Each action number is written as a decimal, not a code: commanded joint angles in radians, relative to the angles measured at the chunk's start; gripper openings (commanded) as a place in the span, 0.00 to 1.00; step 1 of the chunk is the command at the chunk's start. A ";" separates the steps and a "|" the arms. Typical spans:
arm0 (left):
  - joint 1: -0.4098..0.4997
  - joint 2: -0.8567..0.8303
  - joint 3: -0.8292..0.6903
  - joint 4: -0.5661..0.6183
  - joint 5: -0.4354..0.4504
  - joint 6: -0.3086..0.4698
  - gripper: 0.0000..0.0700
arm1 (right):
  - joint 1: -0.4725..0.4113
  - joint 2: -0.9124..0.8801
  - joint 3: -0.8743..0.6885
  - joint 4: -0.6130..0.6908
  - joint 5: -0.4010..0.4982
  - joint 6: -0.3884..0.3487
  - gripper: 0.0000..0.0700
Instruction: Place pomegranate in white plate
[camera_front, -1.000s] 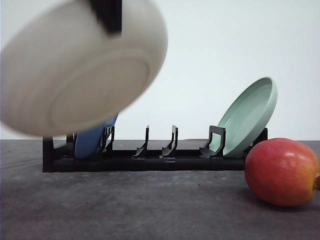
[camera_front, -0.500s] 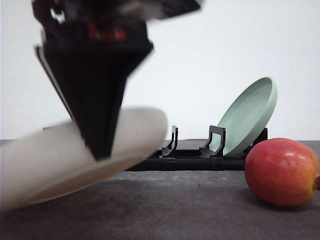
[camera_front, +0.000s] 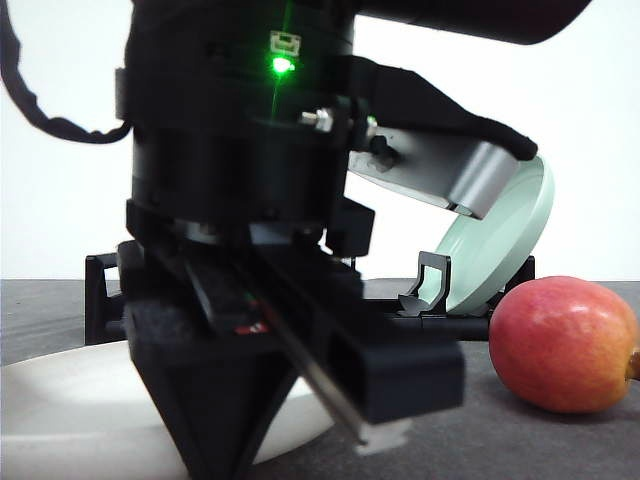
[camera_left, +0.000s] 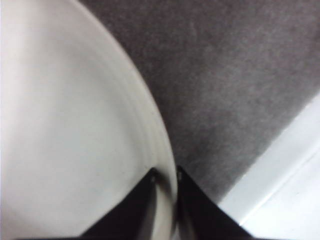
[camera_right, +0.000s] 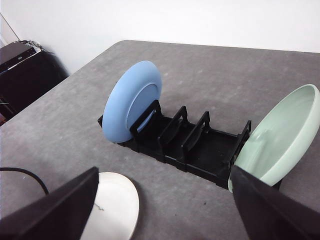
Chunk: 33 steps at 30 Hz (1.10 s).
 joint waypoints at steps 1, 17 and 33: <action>-0.012 0.025 0.013 0.010 0.002 0.001 0.35 | 0.002 0.005 0.016 0.007 -0.003 0.011 0.75; -0.004 -0.128 0.013 0.015 -0.004 -0.072 0.75 | 0.035 0.029 0.015 0.003 -0.007 0.025 0.75; -0.006 -0.719 0.010 -0.119 -0.159 -0.137 0.84 | 0.251 0.432 0.015 -0.193 0.127 0.035 0.83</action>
